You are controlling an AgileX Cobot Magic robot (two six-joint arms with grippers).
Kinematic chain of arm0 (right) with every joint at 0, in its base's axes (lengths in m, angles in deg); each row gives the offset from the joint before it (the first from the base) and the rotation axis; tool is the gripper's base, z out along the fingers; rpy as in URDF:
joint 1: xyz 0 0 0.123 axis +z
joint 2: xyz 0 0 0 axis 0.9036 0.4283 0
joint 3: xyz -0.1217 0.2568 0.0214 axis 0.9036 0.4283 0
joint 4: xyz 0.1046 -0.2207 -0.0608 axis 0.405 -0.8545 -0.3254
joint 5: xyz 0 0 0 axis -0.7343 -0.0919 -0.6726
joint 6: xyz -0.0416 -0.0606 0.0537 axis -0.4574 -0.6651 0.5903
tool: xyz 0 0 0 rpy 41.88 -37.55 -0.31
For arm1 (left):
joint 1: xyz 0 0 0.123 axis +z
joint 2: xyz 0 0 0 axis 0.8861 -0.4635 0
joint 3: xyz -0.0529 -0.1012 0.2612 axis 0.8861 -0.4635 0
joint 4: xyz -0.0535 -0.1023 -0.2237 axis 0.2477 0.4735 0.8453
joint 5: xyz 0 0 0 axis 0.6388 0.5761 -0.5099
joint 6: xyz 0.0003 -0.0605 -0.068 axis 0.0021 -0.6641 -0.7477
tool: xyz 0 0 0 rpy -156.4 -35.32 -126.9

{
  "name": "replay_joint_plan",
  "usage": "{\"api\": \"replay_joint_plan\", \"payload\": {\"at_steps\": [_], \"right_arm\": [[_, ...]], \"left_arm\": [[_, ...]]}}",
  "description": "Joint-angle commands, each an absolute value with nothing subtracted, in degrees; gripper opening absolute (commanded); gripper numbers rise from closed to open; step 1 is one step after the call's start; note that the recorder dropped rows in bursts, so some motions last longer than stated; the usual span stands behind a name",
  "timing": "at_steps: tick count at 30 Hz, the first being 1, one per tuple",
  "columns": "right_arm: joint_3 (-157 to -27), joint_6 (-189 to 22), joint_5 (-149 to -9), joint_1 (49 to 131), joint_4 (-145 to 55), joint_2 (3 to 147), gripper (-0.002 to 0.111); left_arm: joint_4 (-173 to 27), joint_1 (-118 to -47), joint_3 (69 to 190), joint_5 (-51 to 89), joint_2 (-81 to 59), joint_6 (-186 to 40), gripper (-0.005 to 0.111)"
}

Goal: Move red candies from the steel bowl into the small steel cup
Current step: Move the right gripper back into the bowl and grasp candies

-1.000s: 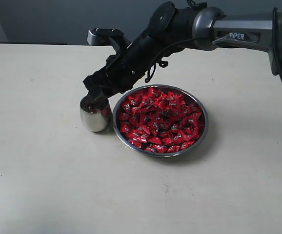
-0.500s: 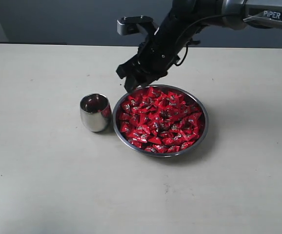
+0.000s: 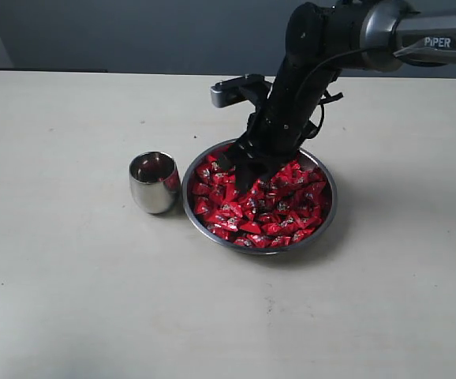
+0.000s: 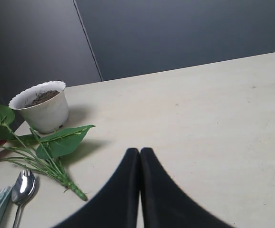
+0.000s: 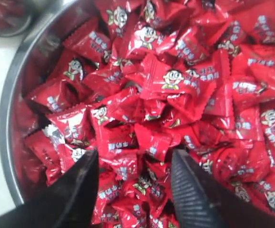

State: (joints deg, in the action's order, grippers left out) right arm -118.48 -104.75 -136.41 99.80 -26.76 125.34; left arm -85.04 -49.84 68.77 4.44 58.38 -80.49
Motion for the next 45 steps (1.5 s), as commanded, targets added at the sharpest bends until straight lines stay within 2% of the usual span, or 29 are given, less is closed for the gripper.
{"api": "replay_joint_plan", "payload": {"at_steps": [1,9,11,12,27,42,45], "right_arm": [[-116.8,-104.8,-136.3,99.6,-27.1,125.0,0.046],[-116.8,-104.8,-137.2,99.6,-24.3,128.8,0.045],[-116.8,-104.8,-137.1,99.6,-24.4,128.9,0.023],[-116.8,-104.8,-137.1,99.6,-24.4,128.8,0.001],[-116.9,-104.6,-137.1,99.6,-21.5,118.9,0.003],[-116.9,-104.7,-132.3,99.6,-15.4,128.7,0.003],[-116.9,-104.7,-132.5,99.6,-15.4,128.8,0.013]], "left_arm": [[-85.3,-50.0,68.7,5.2,58.6,-80.7,0.000],[-85.3,-50.0,68.7,5.2,58.6,-80.7,0.000],[-85.3,-50.0,68.7,5.2,58.6,-80.7,0.000],[-85.3,-50.0,68.7,5.2,58.6,-80.7,0.000],[-85.3,-50.0,68.7,5.2,58.6,-80.7,0.000],[-85.3,-50.0,68.7,5.2,58.6,-80.7,0.000],[-85.3,-50.0,68.7,5.2,58.6,-80.7,0.000]]}}
